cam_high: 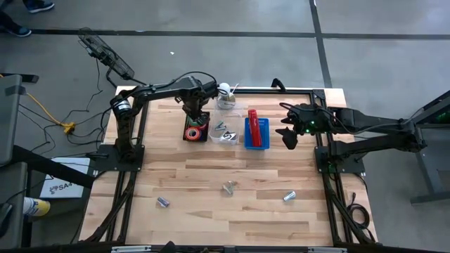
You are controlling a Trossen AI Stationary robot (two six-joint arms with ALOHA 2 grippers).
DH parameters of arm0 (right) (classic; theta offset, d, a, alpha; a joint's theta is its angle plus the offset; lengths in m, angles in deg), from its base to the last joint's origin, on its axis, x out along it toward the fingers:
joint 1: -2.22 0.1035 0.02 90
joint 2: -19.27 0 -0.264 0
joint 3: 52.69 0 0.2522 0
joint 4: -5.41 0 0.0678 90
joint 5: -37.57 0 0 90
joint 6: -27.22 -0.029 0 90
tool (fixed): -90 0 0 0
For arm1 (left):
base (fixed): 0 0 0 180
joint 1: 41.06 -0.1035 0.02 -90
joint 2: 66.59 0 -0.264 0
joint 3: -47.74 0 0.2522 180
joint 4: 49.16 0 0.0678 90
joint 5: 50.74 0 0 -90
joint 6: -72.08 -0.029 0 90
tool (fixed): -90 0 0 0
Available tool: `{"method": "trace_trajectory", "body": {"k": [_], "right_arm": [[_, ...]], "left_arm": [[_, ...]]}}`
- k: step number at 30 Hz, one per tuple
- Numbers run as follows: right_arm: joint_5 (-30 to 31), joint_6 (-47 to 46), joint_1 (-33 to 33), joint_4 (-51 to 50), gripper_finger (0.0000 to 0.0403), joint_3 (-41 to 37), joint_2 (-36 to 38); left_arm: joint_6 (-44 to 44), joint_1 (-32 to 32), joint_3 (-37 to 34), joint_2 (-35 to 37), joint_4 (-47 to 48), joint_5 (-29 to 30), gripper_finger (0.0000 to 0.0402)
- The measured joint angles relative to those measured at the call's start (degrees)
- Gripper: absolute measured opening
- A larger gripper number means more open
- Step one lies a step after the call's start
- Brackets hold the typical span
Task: Pick and place Stapler, Stapler remover, tape
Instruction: Put the green tape into the black basket, then put the blue staple remover into the transparent bin
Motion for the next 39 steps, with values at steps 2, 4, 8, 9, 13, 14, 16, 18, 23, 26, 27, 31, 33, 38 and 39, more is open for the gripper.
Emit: {"method": "trace_trajectory", "body": {"k": [2,4,8,9,13,14,16,18,23,26,27,31,33,38,39], "right_arm": [[0.0,0.0,0.0,0.0,0.0238,0.0,0.0],[0.0,0.0,0.0,0.0,0.0238,0.0,0.0],[0.0,0.0,0.0,0.0,0.0238,0.0,0.0],[0.0,0.0,0.0,0.0,0.0238,0.0,0.0],[0.0,0.0,0.0,0.0,0.0238,0.0,0.0],[0.0,0.0,0.0,0.0,0.0238,0.0,0.0],[0.0,0.0,0.0,0.0,0.0238,0.0,0.0],[0.0,0.0,0.0,0.0,0.0238,0.0,0.0],[0.0,0.0,0.0,0.0,0.0238,0.0,0.0],[0.0,0.0,0.0,0.0,0.0238,0.0,0.0],[0.0,0.0,0.0,0.0,0.0238,0.0,0.0],[0.0,0.0,0.0,0.0,0.0238,0.0,0.0],[0.0,0.0,0.0,-0.1,0.0238,0.0,0.0],[-0.1,0.0,0.0,-1.3,0.0238,0.0,0.0],[-0.2,0.0,0.0,-1.8,0.0238,0.0,0.0]], "left_arm": [[0.0,0.0,0.0,0.0,0.0,0.0,0.004],[0.0,0.0,0.0,0.0,0.0,0.1,0.0056],[-0.1,0.0,0.0,0.0,0.0,0.2,0.009],[-0.2,0.0,0.0,0.0,0.0,0.2,0.0096],[-0.7,0.0,0.0,0.0,0.2,0.2,0.0104],[-0.8,0.0,0.0,0.0,0.3,0.2,0.0104],[-1.5,0.0,0.0,0.0,0.5,0.2,0.0105],[-2.2,0.0,0.3,0.0,1.1,0.3,0.0106],[-2.6,0.0,2.8,0.1,2.6,0.9,0.0107],[-2.6,0.0,4.7,0.1,3.7,1.0,0.0107],[-2.6,0.0,5.2,0.1,4.3,1.1,0.0107],[-2.6,0.0,7.6,0.1,7.2,1.3,0.0107],[-2.3,0.0,8.5,0.1,9.3,1.3,0.0107],[-1.0,0.3,9.5,2.4,11.9,1.2,0.0107],[-0.5,0.4,9.5,3.1,12.3,1.3,0.0107]]}}
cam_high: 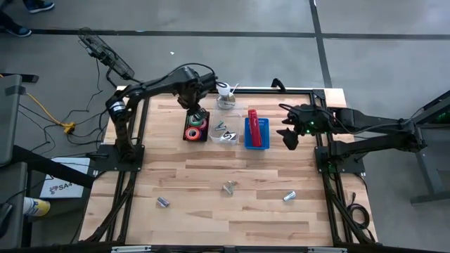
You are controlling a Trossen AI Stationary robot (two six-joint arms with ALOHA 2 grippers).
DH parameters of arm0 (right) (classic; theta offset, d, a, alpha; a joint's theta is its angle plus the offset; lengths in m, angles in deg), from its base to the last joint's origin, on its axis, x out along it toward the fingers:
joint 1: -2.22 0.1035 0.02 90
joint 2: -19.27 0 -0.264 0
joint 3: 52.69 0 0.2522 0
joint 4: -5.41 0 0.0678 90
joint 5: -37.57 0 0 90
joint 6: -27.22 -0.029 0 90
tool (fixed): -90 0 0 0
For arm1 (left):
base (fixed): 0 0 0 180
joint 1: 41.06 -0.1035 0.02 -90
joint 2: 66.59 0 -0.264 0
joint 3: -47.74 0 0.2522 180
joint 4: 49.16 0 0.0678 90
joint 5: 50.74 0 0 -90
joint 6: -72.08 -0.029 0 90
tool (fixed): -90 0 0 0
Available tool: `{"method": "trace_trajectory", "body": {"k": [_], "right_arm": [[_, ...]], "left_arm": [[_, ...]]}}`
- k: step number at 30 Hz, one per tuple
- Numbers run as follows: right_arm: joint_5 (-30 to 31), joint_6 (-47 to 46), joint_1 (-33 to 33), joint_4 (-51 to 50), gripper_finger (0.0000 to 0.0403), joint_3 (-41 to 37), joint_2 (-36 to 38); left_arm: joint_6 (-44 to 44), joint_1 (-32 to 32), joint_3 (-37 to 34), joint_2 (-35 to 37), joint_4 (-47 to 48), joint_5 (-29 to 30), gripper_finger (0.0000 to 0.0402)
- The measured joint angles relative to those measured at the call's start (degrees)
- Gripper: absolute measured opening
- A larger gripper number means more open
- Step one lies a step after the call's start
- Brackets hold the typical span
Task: Pick and place Stapler, Stapler remover, tape
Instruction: Put the blue staple remover into the transparent bin
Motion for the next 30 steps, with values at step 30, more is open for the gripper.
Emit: {"method": "trace_trajectory", "body": {"k": [30], "right_arm": [[-27.3,23.2,10.8,-15.3,0.0238,0.0,0.0]], "left_arm": [[41.3,26.6,0.0,13.6,9.2,5.9,0.0108]]}}
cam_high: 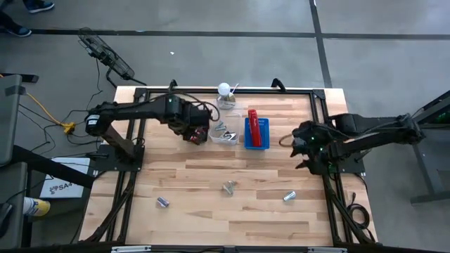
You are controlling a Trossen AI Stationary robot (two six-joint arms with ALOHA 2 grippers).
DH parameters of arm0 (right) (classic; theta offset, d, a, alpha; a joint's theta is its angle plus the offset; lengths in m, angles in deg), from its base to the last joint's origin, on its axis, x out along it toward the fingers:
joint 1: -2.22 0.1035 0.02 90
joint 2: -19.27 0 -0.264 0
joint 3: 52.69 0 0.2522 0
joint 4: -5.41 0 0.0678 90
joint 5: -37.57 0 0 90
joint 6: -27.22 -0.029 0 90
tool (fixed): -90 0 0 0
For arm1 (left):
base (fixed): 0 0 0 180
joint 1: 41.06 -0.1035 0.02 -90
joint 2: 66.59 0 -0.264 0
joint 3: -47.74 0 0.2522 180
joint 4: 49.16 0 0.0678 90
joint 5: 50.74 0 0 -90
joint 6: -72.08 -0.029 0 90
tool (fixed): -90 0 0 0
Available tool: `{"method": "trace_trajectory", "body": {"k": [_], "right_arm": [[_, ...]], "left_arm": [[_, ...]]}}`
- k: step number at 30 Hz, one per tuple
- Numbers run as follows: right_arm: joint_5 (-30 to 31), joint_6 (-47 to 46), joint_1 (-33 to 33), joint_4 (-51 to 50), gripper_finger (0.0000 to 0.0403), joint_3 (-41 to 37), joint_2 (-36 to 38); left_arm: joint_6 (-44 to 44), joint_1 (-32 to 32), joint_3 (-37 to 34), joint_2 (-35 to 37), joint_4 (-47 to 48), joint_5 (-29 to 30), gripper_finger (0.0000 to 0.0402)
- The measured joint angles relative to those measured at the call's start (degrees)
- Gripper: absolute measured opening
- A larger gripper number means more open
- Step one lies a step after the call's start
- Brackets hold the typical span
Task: Pick and place Stapler, Stapler remover, tape
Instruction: Put the blue staple remover into the transparent bin
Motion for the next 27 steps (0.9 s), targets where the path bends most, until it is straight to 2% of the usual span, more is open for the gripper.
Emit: {"method": "trace_trajectory", "body": {"k": [5,15,22,27], "right_arm": [[5.2,-0.8,6.2,1.4,0.0238,-0.4,-1.2],[4.0,-7.5,15.4,8.4,0.0238,-12.1,-3.1],[4.2,-9.9,19.5,12.0,0.0238,-11.6,-4.8],[4.1,-16.3,23.5,19.5,0.0238,-11.6,-10.6]], "left_arm": [[4.1,3.5,0.0,0.0,0.0,0.6,0.0108],[6.7,8.0,0.0,0.0,0.0,3.7,0.0108],[6.5,10.4,0.0,0.0,0.0,4.6,0.0108],[4.7,11.9,0.0,-0.1,0.0,4.8,0.0108]]}}
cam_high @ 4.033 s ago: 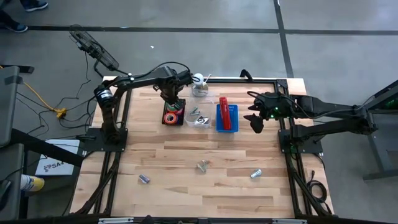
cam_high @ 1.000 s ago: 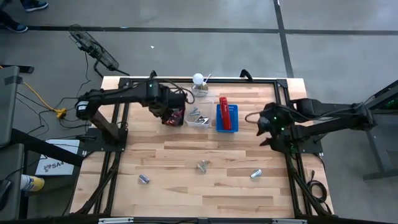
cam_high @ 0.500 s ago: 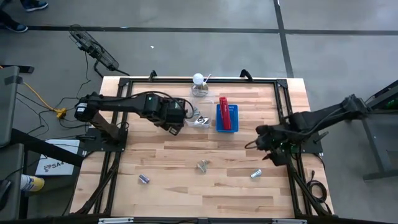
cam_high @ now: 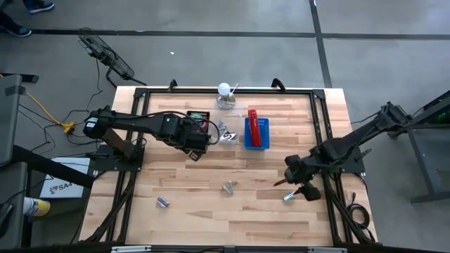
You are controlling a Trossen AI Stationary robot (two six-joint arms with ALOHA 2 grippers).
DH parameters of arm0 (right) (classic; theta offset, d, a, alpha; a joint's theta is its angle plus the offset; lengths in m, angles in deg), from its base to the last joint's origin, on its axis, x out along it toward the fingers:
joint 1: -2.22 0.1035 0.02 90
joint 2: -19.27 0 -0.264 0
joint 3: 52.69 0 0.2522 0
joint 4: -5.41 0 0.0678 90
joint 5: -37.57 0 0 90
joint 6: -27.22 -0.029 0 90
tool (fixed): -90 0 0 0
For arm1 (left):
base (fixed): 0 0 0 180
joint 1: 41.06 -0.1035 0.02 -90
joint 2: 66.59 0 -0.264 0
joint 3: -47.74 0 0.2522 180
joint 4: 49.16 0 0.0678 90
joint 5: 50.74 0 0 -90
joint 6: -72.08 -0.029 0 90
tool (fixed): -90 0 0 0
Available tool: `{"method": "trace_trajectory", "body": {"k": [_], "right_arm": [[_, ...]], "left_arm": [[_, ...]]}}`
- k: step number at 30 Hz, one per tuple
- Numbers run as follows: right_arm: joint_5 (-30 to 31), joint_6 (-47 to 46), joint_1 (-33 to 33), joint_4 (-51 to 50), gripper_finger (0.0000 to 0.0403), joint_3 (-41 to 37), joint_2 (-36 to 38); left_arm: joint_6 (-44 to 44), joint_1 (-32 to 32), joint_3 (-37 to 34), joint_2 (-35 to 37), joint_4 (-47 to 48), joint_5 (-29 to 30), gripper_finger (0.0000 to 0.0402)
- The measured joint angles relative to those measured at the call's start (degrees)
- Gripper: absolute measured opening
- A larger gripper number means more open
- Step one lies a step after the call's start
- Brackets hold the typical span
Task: Pick and place Stapler, Stapler remover, tape
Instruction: Put the blue staple remover into the transparent bin
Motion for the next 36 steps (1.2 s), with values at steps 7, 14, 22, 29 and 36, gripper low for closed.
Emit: {"method": "trace_trajectory", "body": {"k": [7,14,22,29,36], "right_arm": [[3.0,-5.6,3.7,1.6,0.0238,0.0,-9.3],[2.9,-5.4,5.2,2.7,0.0238,0.0,-17.5],[3.2,-3.8,8.0,7.5,0.0238,0.2,-24.6],[4.5,-4.3,9.1,7.1,0.0216,0.3,-26.8],[6.8,-7.8,9.2,6.5,0.0133,0.0,-24.7]], "left_arm": [[-3.2,1.4,0.0,0.0,0.0,-0.1,0.0108],[-7.7,1.2,0.0,0.0,0.0,0.5,0.0108],[-11.3,1.2,0.0,0.0,0.0,2.1,0.0108],[-13.2,1.2,0.0,0.0,0.0,2.6,0.0108],[-13.4,1.2,0.0,0.0,0.0,3.0,0.0107]]}}
